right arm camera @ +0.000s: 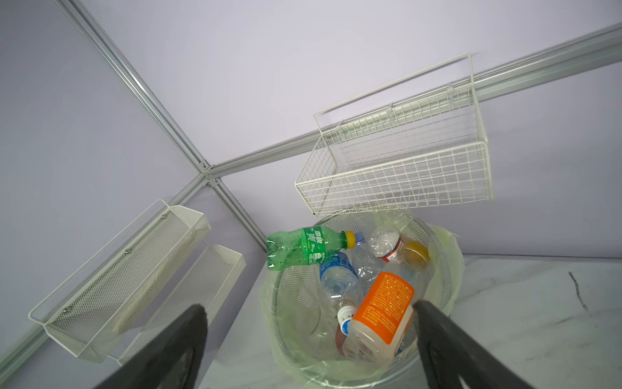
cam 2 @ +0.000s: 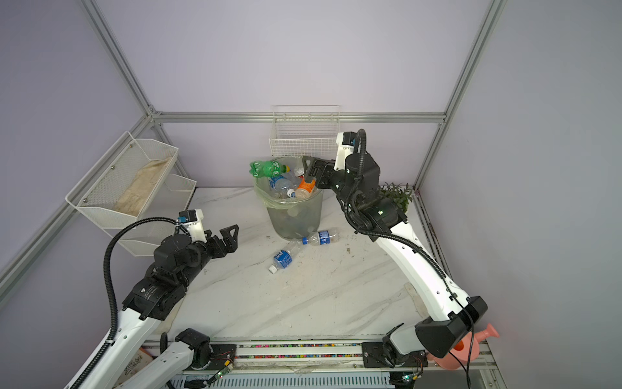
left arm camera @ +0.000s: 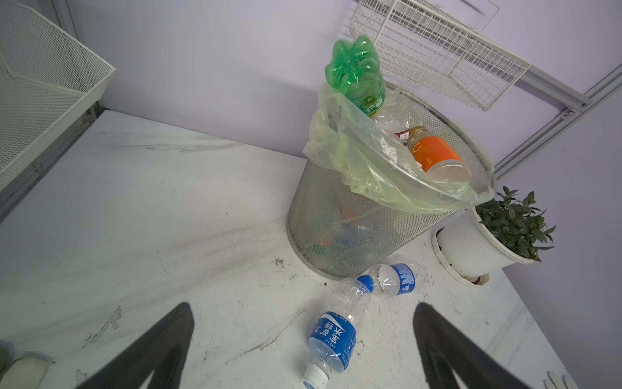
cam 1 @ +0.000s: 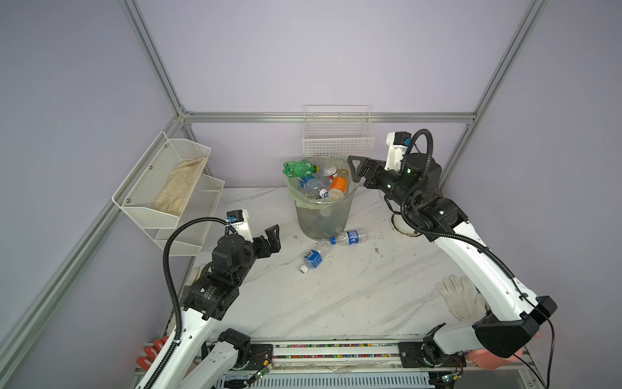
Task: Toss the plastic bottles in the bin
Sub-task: 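Open the right gripper to drop the bottle into the wastebasket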
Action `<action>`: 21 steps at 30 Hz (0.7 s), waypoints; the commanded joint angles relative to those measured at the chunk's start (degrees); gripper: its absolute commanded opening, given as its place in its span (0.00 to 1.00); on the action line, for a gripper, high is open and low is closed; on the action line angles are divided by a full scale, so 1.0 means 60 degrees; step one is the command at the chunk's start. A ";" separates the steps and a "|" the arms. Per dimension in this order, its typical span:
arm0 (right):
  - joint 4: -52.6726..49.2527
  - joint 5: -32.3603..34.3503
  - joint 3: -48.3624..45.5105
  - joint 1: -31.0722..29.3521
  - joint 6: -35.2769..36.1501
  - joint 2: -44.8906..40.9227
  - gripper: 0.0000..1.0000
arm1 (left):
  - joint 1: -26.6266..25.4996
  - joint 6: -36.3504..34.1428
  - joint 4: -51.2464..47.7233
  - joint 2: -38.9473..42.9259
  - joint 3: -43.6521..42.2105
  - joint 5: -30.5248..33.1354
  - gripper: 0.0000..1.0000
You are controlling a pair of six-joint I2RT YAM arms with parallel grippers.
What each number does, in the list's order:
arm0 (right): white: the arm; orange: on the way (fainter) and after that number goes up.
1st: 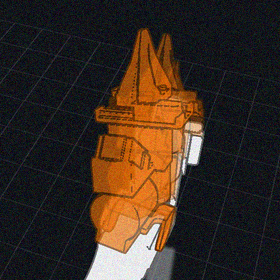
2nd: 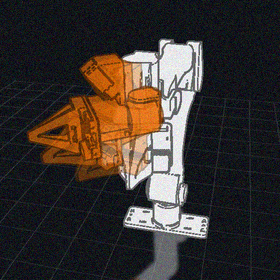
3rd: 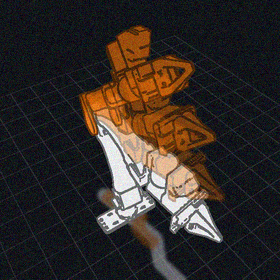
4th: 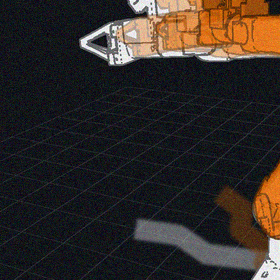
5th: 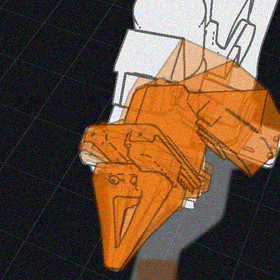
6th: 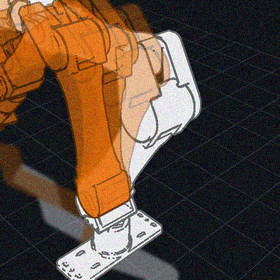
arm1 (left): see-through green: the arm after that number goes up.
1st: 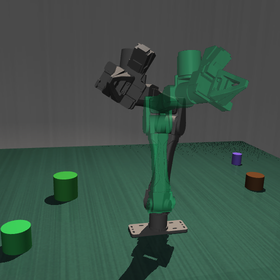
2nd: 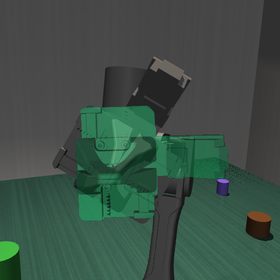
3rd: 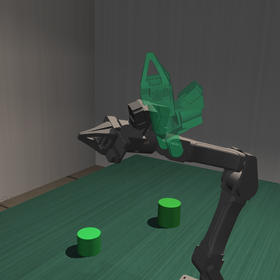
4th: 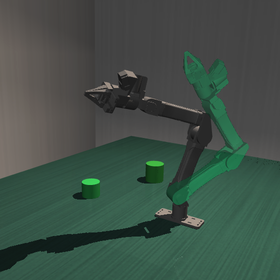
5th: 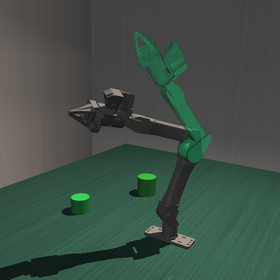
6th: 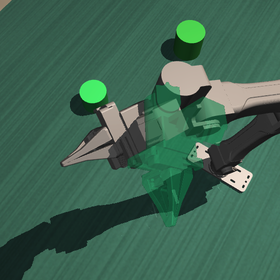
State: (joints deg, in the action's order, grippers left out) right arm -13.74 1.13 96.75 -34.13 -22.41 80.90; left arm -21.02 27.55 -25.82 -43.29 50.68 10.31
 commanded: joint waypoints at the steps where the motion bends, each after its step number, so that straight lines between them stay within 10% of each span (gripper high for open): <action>1: 0.0222 0.0008 -0.0538 -0.0006 -0.0063 -0.0281 0.97 | 0.0037 0.0140 0.0378 0.0098 -0.0027 -0.0360 1.00; 21: 0.0206 0.0731 -0.2417 0.0017 -0.0413 -0.1394 0.97 | -0.0017 0.0535 0.1545 -0.1786 -0.1019 -0.2918 1.00</action>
State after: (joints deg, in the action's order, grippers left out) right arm -13.21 4.16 83.64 -34.13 -24.12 73.80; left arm -21.02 29.63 -20.97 -53.56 46.96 -3.27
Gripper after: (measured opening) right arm 0.974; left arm 0.998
